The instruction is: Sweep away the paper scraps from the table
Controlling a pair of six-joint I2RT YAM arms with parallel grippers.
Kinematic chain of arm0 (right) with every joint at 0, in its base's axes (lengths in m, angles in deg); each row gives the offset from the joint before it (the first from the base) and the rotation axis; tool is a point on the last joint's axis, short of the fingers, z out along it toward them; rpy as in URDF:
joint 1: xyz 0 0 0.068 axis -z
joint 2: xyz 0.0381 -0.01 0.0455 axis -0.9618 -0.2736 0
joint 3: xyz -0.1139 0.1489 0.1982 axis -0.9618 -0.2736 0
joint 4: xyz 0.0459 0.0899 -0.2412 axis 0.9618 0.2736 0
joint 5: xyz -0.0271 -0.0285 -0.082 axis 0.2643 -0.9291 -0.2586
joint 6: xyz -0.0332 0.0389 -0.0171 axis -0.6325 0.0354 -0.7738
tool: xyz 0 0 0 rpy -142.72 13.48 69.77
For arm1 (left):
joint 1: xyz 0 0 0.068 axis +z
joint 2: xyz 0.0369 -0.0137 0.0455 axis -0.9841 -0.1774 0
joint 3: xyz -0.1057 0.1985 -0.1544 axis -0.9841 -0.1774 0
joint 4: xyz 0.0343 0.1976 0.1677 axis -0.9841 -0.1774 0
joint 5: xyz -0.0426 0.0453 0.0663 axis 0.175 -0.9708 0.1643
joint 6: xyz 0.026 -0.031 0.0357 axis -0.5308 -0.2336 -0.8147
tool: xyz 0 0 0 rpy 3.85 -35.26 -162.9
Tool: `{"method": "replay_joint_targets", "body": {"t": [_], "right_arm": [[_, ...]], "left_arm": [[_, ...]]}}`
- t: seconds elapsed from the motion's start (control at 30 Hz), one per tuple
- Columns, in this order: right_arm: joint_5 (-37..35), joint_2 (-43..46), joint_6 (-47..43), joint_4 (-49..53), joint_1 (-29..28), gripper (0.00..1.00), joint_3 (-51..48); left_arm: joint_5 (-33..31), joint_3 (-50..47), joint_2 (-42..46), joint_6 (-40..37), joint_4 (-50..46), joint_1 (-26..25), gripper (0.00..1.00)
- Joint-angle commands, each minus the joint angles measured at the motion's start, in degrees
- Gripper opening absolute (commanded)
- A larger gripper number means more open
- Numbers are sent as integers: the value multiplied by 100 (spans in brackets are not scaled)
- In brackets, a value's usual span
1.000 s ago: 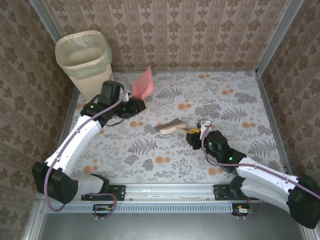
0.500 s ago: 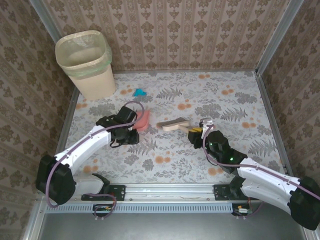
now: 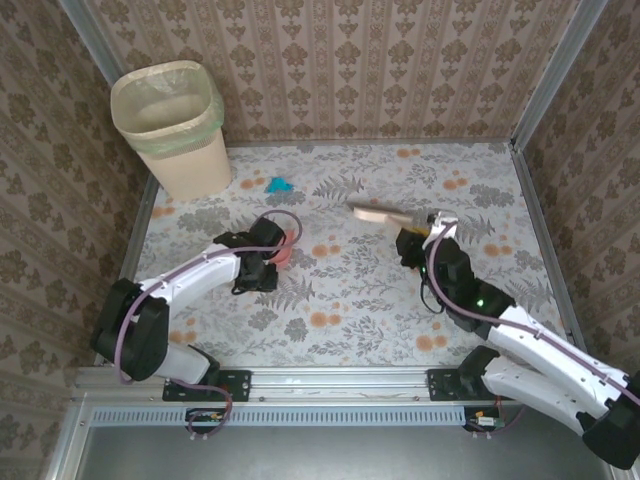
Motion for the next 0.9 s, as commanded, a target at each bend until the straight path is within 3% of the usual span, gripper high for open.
{"method": "replay_joint_targets", "body": {"t": [0.0, 0.2, 0.33, 0.53, 0.67, 0.87], "right_arm": [[-93, -742, 254, 41, 170, 0, 669], [162, -2827, 82, -899, 388, 0, 2050], [595, -4465, -117, -817, 456, 0, 3595], [1146, -6147, -296, -680, 456, 0, 5460], [1435, -6851, -201, -322, 397, 0, 6239], [1624, -7035, -381, -11, 181, 0, 6339]], "left_arm": [[-237, -98, 7, -84, 155, -50, 0], [-149, -396, 313, -110, 421, 41, 0], [-173, -523, 442, -132, 450, 166, 0], [-60, -663, 609, -154, 525, 334, 0], [24, -712, 626, -194, 567, 463, 0], [132, -713, 513, -229, 609, 547, 0]]}}
